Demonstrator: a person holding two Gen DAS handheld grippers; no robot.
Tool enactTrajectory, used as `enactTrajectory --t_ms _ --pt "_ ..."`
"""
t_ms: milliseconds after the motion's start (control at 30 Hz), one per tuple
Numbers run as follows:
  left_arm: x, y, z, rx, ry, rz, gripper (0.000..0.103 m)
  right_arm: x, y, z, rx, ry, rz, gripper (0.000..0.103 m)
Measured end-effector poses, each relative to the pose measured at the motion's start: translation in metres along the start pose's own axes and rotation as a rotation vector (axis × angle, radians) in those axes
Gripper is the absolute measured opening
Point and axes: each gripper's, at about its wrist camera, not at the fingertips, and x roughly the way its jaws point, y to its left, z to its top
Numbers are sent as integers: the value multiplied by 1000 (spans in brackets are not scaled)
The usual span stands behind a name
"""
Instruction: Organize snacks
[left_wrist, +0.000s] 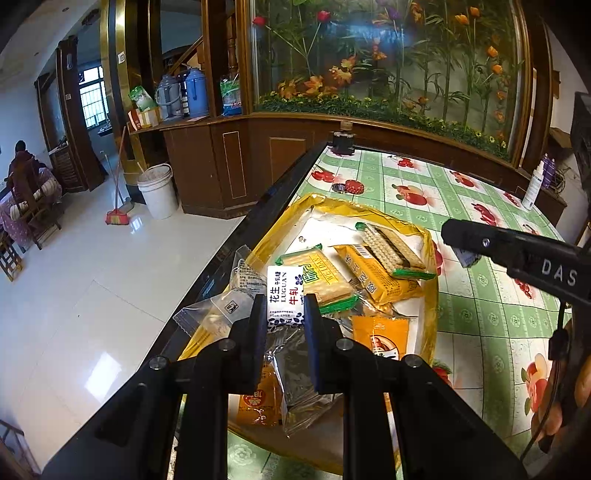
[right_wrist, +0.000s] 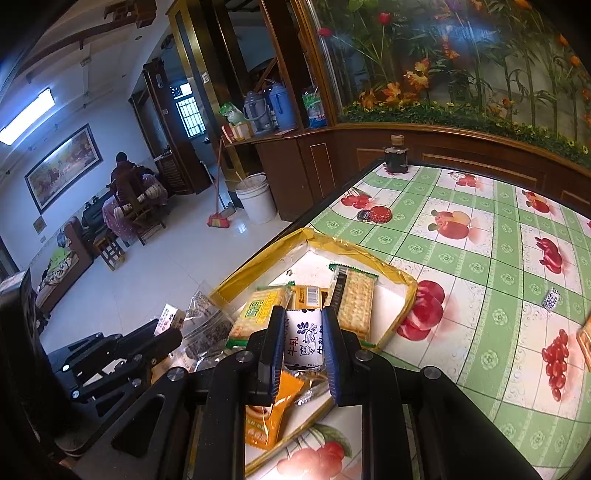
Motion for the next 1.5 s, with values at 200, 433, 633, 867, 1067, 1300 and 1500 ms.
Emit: enactTrajectory --t_ms 200,433,633,867,1067,1300,1500 --pt "8 3 1 -1 16 5 17 18 -6 9 6 11 -8 20" --pt "20 3 3 1 38 11 17 36 -16 14 19 26 -12 20" --pt "31 -4 7 17 57 2 17 58 -27 16 40 55 -25 20" --pt "38 -16 11 43 63 -10 17 72 -25 23 44 58 -13 20" --pt "42 -17 10 43 76 -5 17 82 -18 25 26 73 -8 20" --pt "44 -13 10 36 87 3 17 87 -20 23 30 77 -10 22" --pt "43 -12 10 28 79 2 17 87 -18 23 27 76 -9 26"
